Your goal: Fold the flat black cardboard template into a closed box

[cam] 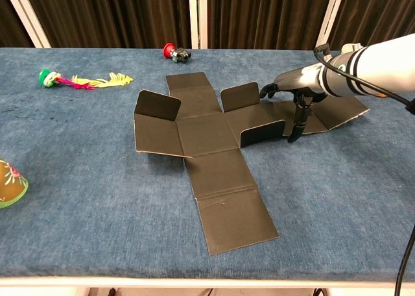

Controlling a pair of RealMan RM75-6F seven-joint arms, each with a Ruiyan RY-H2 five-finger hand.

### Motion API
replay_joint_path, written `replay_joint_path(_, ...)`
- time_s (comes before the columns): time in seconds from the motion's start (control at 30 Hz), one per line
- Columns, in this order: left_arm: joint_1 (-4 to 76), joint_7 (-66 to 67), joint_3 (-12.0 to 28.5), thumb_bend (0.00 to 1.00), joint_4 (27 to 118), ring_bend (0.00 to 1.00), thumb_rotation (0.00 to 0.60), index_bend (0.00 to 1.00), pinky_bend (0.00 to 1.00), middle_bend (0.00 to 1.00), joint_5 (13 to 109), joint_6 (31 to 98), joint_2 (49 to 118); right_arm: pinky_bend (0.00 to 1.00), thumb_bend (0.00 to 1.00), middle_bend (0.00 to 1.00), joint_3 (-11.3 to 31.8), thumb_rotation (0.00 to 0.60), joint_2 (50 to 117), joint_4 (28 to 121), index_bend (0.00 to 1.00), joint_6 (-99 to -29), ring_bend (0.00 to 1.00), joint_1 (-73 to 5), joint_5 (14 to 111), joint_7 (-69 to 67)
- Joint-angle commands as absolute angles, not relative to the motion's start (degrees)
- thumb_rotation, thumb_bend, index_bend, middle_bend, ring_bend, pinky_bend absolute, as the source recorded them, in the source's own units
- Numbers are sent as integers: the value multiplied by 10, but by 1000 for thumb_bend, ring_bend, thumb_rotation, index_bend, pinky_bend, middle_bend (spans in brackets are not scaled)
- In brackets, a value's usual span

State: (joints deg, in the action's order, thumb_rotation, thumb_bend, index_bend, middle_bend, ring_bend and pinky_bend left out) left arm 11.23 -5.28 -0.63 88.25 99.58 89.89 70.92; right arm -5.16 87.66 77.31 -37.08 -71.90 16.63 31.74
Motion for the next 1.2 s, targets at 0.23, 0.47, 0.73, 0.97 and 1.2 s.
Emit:
replay_joint_path(0.23,112,-62,-6,24,876,15,600,71,156,44,995,902,711,1000,143,73,-55,600,886,767,36,-378,681,-722,160,330)
replay_joint_path(0.47,109,-67,-7,23,872,15,600,71,156,44,996,908,712,1000,284,91,-59,600,893,767,226,-396,681,-725,157,348)
replay_joint_path(0.73,115,-65,-4,24,871,15,600,72,156,44,998,903,714,1000,359,138,-47,600,866,827,356,-459,681,-706,191,349)
replay_joint_path(0.97,152,7,27,31,861,170,600,106,331,53,953,833,736,1000,362,235,-19,600,843,869,364,-485,682,-666,256,301)
replay_joint_path(1.2,232,77,65,39,818,480,600,117,814,99,912,724,802,1000,362,338,-4,600,851,861,366,-473,690,-643,306,276)
